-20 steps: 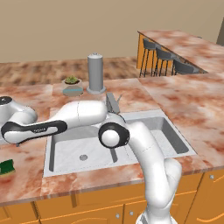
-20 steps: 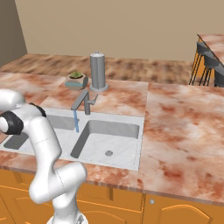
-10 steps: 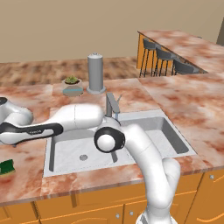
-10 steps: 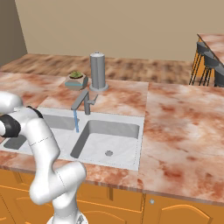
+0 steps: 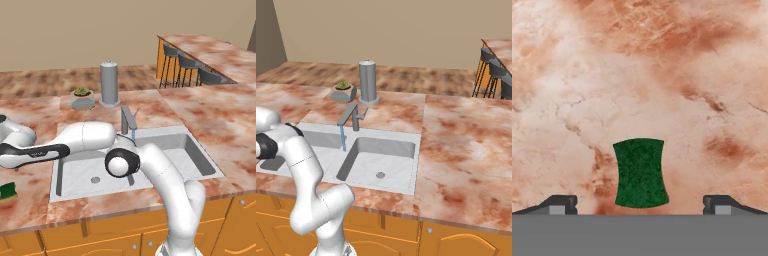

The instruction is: Soak the sponge with water for a few seconds and then drop it inside the sink.

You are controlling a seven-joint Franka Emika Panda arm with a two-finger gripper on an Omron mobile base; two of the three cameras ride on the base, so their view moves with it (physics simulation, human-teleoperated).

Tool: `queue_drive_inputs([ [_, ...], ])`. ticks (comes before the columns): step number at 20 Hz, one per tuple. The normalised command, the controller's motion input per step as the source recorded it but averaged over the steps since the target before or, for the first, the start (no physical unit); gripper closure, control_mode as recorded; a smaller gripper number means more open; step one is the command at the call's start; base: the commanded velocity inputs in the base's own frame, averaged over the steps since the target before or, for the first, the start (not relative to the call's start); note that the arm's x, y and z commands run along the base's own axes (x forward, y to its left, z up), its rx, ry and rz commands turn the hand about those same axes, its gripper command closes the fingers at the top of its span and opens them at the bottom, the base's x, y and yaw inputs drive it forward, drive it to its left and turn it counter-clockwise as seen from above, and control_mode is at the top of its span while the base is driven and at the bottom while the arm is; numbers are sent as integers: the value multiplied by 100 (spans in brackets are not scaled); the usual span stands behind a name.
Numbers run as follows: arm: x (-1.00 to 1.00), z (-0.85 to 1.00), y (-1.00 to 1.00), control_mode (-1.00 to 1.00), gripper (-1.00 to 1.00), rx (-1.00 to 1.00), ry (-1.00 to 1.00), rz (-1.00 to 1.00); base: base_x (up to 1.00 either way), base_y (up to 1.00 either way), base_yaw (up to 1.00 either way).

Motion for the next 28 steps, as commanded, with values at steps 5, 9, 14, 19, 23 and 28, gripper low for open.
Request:
queue_drive_inputs([
  [5,1,-25,0,-100,-100,0,0,0,0,0,0],
  [9,0,-26,0,-100,-100,0,0,0,0,0,0],
  [14,0,-26,0,-100,-100,0,0,0,0,0,0],
  [19,1,-29,2,-100,-100,0,0,0,0,0,0],
  [23,0,-26,2,-100,-100,0,0,0,0,0,0],
  [28,0,-16,9,-100,-100,0,0,0,0,0,0],
])
